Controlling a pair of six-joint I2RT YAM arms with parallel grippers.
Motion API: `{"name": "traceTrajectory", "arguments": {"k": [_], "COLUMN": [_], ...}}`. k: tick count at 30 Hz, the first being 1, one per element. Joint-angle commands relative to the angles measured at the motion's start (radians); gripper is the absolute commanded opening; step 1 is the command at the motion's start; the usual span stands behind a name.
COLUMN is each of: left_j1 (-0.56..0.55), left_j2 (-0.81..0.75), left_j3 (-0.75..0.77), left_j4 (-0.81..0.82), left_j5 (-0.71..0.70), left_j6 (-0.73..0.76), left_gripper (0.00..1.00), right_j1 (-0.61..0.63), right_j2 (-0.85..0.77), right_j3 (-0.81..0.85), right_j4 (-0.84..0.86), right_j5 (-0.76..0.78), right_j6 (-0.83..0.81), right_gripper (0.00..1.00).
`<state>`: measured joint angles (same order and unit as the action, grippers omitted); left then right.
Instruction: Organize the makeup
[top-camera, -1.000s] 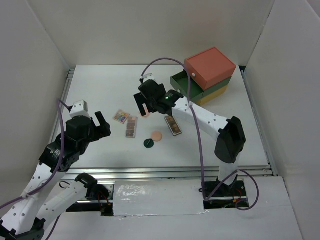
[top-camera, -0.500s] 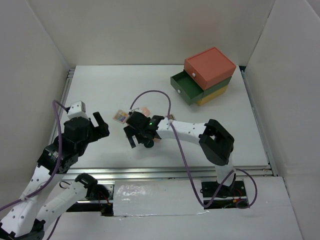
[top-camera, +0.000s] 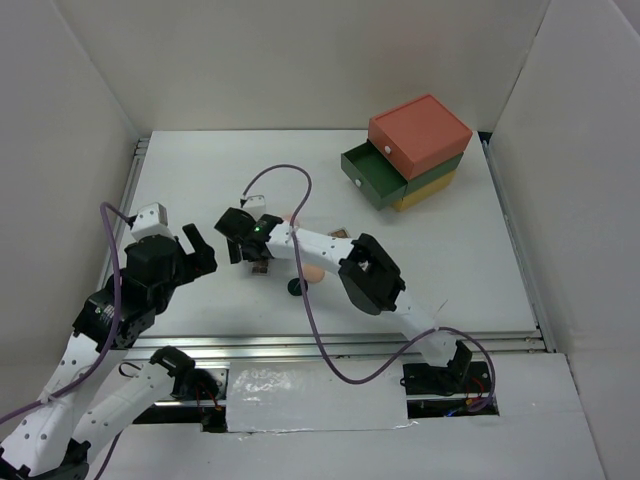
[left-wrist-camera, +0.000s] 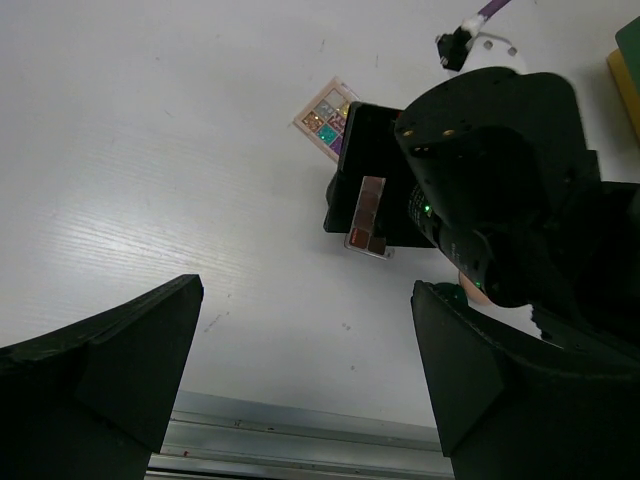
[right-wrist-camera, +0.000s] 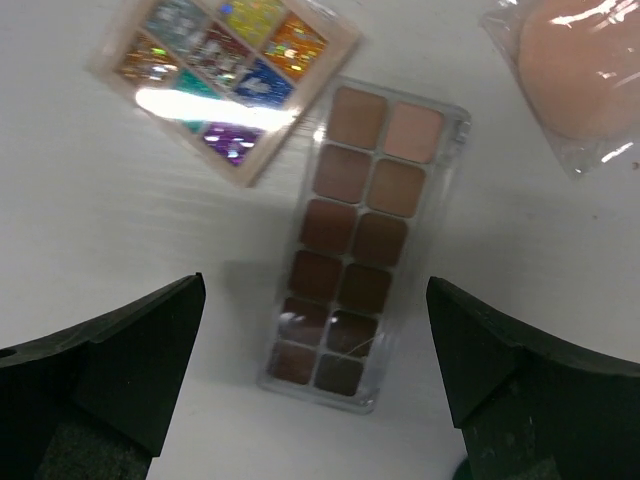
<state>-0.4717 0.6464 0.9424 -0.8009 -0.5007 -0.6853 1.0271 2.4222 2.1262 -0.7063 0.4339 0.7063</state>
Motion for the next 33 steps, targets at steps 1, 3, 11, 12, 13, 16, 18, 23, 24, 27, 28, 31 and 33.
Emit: {"name": "traceTrajectory", "arguments": {"k": [1, 3, 11, 12, 13, 16, 18, 23, 24, 27, 28, 31, 33], "left_j1": [0.002, 0.004, 0.005, 0.004, 0.004, 0.004, 0.004, 0.004, 0.004, 0.002, 0.004, 0.002, 0.002], "left_j2": [-0.002, -0.013, -0.025, -0.027, -0.028, -0.028, -0.027, -0.028, -0.030, -0.027, -0.027, -0.024, -0.025], "left_j3": [0.013, 0.009, 0.007, 0.006, 0.006, 0.004, 0.004, 0.003, 0.002, 0.001, 0.001, 0.002, 0.001], "left_j4": [0.016, 0.017, 0.022, 0.023, 0.023, 0.026, 0.026, 0.031, 0.031, 0.032, 0.032, 0.032, 0.034], "left_j5": [-0.006, -0.002, 0.001, 0.001, 0.001, 0.007, 0.008, 0.014, 0.014, 0.016, 0.017, 0.019, 0.021], "left_j6": [0.001, 0.003, 0.004, 0.004, 0.004, 0.007, 0.007, 0.010, 0.013, 0.013, 0.013, 0.015, 0.016], "left_gripper": [0.99, 0.99, 0.99, 0.99, 0.99, 0.99, 0.99, 1.00, 0.99, 0.99, 0.99, 0.99, 0.99], "right_j1": [-0.022, -0.027, -0.038, -0.038, -0.038, -0.038, -0.036, -0.033, -0.035, -0.036, -0.038, -0.058, -0.074], "right_j2": [0.012, -0.018, 0.017, 0.018, 0.020, 0.009, -0.017, -0.221, -0.259, -0.438, -0.463, -0.552, -0.601], "right_j3": [0.026, -0.043, -0.080, -0.086, -0.100, -0.138, -0.166, -0.343, -0.403, -0.460, -0.460, -0.448, -0.445], "right_j4": [-0.099, -0.058, -0.022, -0.019, -0.015, -0.002, 0.010, 0.175, 0.250, 0.321, 0.318, 0.295, 0.285], "right_j5": [0.072, 0.071, -0.047, -0.069, -0.072, -0.089, -0.090, -0.136, -0.176, -0.185, -0.173, -0.118, -0.089], "right_j6": [0.065, 0.062, 0.021, 0.016, 0.016, 0.012, 0.010, -0.085, -0.115, -0.229, -0.254, -0.362, -0.412], "right_gripper": [1.00, 1.00, 0.64, 0.55, 0.52, 0.40, 0.34, 0.27, 0.26, 0.25, 0.25, 0.25, 0.25]}}
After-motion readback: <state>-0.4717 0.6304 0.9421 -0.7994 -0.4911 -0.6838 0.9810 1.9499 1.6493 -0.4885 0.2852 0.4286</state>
